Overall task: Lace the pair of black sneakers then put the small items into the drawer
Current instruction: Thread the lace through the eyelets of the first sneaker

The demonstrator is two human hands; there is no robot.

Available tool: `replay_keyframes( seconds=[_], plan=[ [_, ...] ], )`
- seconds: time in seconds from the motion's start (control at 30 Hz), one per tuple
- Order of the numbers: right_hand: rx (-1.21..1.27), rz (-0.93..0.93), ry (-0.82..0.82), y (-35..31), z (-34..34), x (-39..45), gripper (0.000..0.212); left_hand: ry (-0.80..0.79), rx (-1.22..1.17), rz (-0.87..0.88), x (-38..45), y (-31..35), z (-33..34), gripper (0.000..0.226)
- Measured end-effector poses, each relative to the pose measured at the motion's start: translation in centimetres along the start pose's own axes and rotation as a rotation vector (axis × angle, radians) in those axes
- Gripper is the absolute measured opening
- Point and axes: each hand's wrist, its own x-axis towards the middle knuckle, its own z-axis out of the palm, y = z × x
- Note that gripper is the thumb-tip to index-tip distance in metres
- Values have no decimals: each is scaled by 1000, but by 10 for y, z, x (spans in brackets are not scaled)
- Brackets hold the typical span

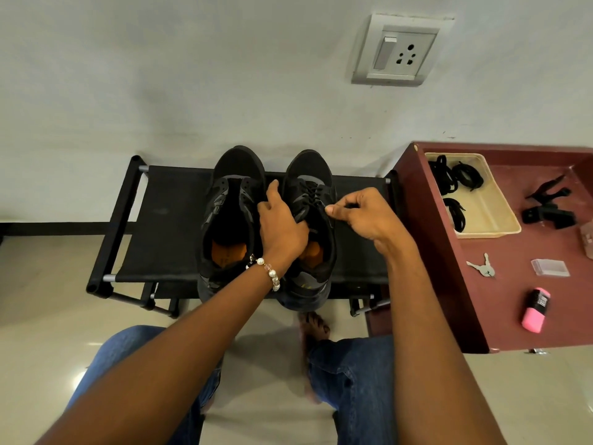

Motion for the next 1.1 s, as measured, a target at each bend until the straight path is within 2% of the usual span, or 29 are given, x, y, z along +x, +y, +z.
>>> replay_keyframes(
  seconds=[0.1,0.2,0.37,0.47,0.57,0.6,0.7,0.77,0.83,0.9,0.97,1.03,1.1],
  plan=[
    [124,43,-26,-6,1,-5,28,2,17,-9,-1,1,-1,86],
    [210,104,-39,-10,-1,-13,25,3,29,-19,-1,2,1,86],
    [118,160,-44,-3,-3,-15,21,0,29,-29,-2,4,0,87],
    [93,126,45,1,-4,-11,17,-2,24,-39,-2,4,-2,86],
    [151,144,146,0,-10,-11,51,-25,21,-12,-3,4,-5,87],
    [125,138,188,0,-12,-10,56,-34,28,4,-3,4,-6,88],
    [-185,6,380,-5,-19,-13,41,-26,80,97,-3,3,-11,85],
    [-94,-65,467,-8,-19,-16,32,2,130,152,-4,3,-16,74],
    [119,-86,457,-13,-12,-20,23,24,203,202,-5,5,-22,56],
    [242,-113,381,-20,-4,-24,14,2,225,216,-7,7,-26,41],
    [316,-136,306,-27,5,-27,15,-9,221,213,-12,9,-28,36],
    [258,-163,294,-29,12,-28,15,18,227,244,-15,8,-28,32],
    [96,-182,316,-28,18,-28,9,42,218,262,-18,7,-29,27]
  ],
)
